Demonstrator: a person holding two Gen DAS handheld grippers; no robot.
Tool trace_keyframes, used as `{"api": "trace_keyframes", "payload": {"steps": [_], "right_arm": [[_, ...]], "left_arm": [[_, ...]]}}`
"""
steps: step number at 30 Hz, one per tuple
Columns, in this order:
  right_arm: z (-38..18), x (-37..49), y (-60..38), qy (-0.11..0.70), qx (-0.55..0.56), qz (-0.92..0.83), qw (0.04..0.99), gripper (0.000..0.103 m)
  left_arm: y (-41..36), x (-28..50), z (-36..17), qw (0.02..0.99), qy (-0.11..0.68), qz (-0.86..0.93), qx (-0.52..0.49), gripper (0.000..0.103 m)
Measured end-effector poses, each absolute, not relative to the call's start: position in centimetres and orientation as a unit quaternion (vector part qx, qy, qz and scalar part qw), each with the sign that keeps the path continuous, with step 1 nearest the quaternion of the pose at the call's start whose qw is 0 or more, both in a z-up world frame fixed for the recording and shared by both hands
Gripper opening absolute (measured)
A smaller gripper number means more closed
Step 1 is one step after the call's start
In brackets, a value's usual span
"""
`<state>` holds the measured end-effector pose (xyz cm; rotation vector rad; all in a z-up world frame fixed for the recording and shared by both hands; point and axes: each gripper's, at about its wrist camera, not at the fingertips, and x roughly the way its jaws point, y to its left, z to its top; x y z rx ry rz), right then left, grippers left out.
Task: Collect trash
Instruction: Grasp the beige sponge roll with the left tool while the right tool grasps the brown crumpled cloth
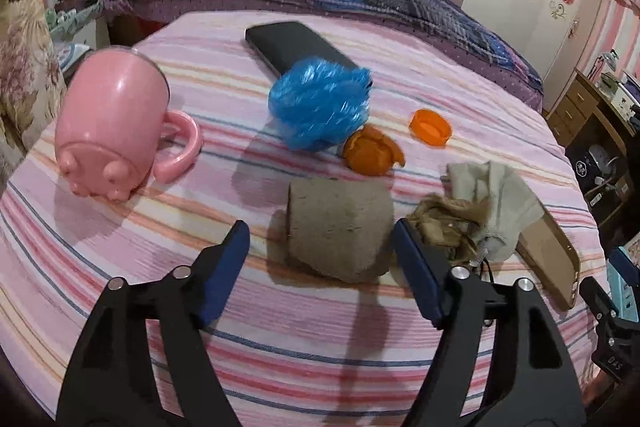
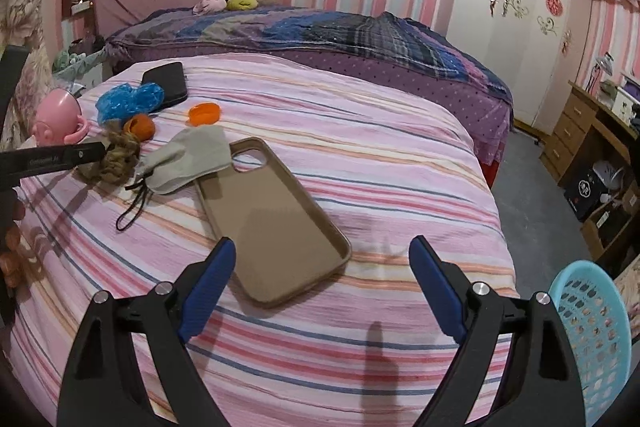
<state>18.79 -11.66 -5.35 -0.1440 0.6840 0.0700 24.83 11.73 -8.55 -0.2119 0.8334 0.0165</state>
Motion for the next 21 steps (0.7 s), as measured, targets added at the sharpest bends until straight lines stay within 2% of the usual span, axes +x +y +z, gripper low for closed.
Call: {"api": "trace_keyframes", "payload": {"steps": [6,7,8,10,21], "right_arm": [[-5.2,19.7,-9.9,0.340,-0.066,0.047,0.937,0.087],[-5.2,19.9,-9.6,0.340,-0.067,0.048,0.937,0.087],[-5.1,20.0,-9.4,0.341,-0.067,0.050,0.936,0.087],[-5.1,20.4,-8.4,0.341,-0.070,0.057,0.936,0.087],[-4.7,21.7,-3.5,0.329,-0.077,0.095,0.936,0.087]], "left_arm": [[11.3,25.1,-8.8,0.907,0.408,-0.002,-0.104,0.072],[11.2,25.1,-8.9,0.907,0.408,-0.004,-0.099,0.068],[11.1,25.2,-9.0,0.907,0.409,-0.009,-0.098,0.056],[11.3,25.1,-8.9,0.906,0.409,-0.019,-0.102,0.051],[14.7,21.8,-6.0,0.925,0.371,-0.006,-0.079,0.050]]}}
